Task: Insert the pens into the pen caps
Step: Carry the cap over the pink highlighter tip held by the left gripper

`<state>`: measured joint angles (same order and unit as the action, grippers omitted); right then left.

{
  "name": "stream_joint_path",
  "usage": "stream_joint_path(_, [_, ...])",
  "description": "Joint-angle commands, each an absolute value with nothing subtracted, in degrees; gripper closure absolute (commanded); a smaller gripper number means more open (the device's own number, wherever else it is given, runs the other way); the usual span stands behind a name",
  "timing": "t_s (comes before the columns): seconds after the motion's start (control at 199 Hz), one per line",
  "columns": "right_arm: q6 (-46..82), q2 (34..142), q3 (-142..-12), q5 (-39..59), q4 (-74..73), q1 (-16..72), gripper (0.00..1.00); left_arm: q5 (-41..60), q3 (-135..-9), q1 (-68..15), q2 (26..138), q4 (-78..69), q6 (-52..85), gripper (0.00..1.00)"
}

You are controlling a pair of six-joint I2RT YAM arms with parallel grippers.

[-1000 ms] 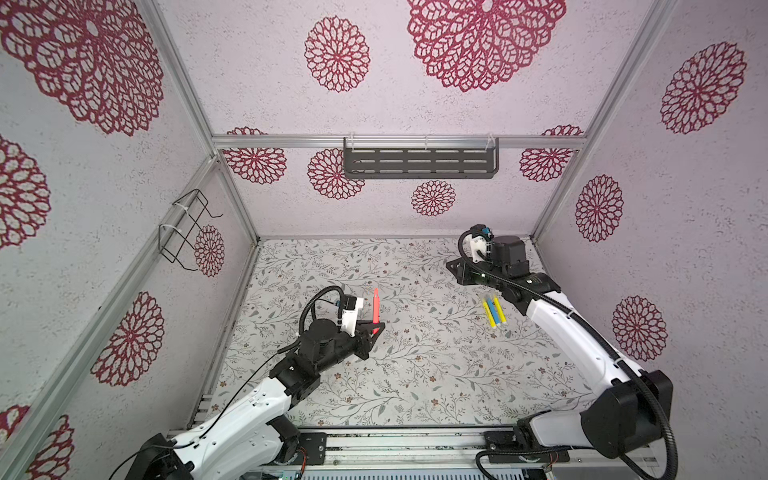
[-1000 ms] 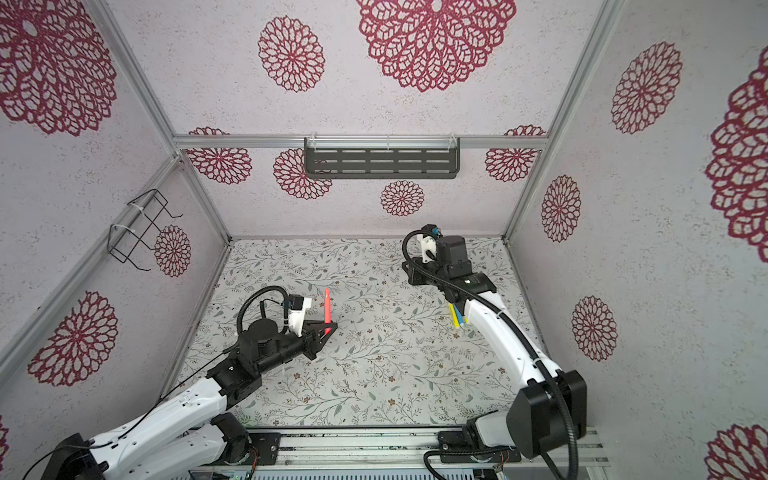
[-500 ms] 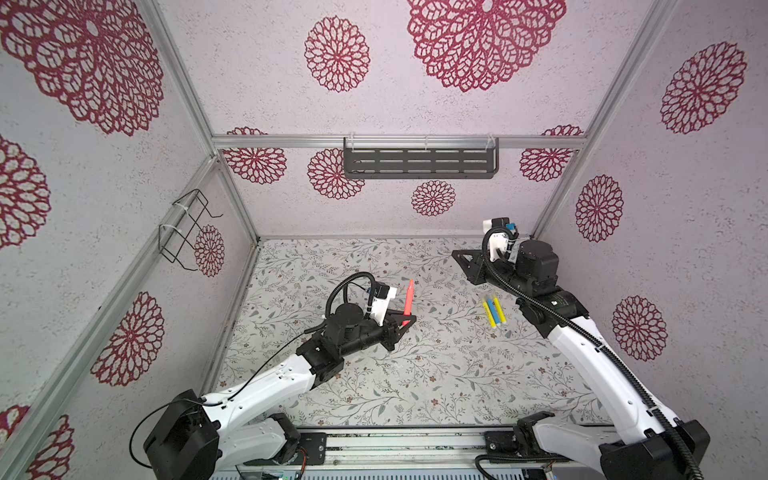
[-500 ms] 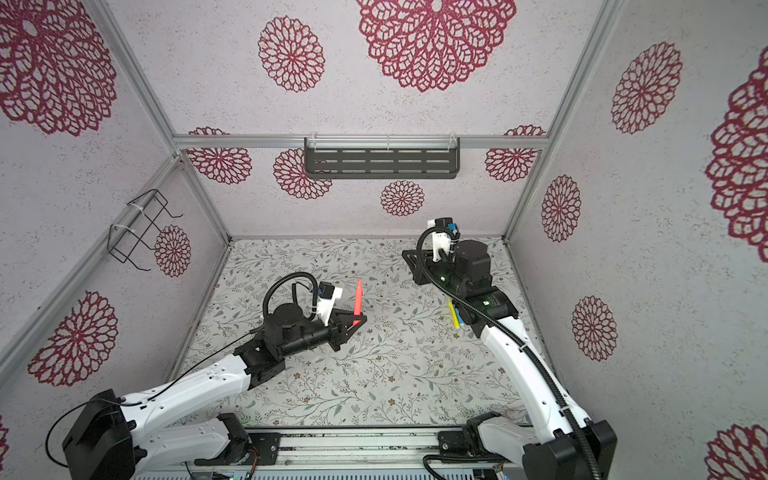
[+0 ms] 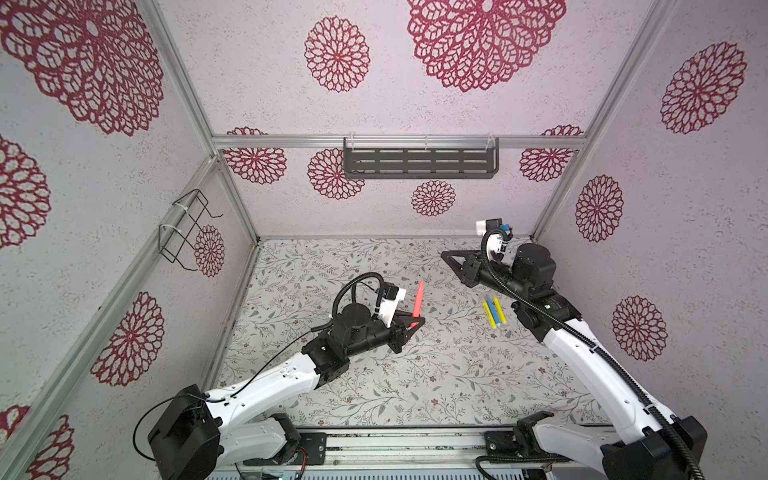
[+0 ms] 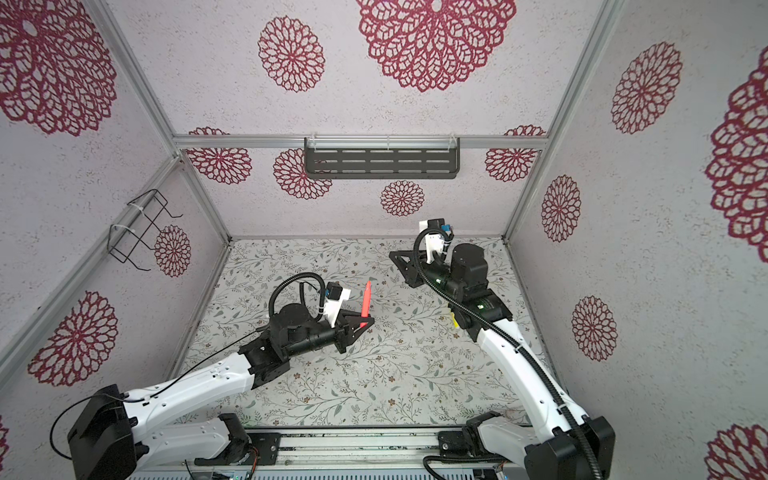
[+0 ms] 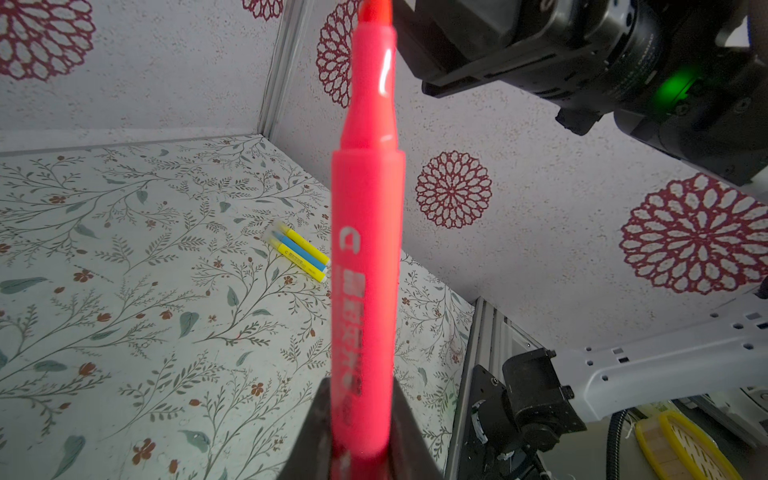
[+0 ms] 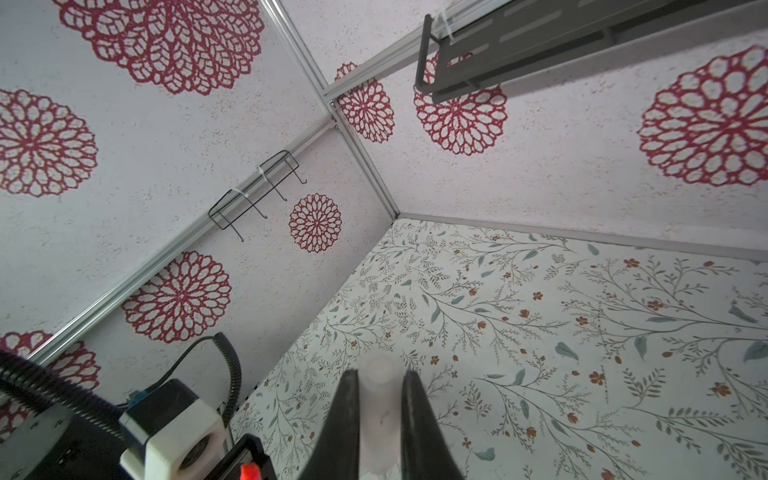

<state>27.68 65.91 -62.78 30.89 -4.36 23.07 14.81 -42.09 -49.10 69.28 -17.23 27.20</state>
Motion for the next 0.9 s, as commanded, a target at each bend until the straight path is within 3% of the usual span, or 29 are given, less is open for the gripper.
stream_joint_path(0.0, [29.18, 63.96, -62.94, 32.98, -11.18, 25.27, 1.00, 15.28, -43.85, -50.01, 70.22, -17.58, 25.78, 1.00])
stream_joint_path(0.898, [27.40, 62.25, -60.29, 30.68, -12.04, 31.81, 1.00, 12.83, -43.07, -50.01, 67.55, -17.34, 24.43, 1.00])
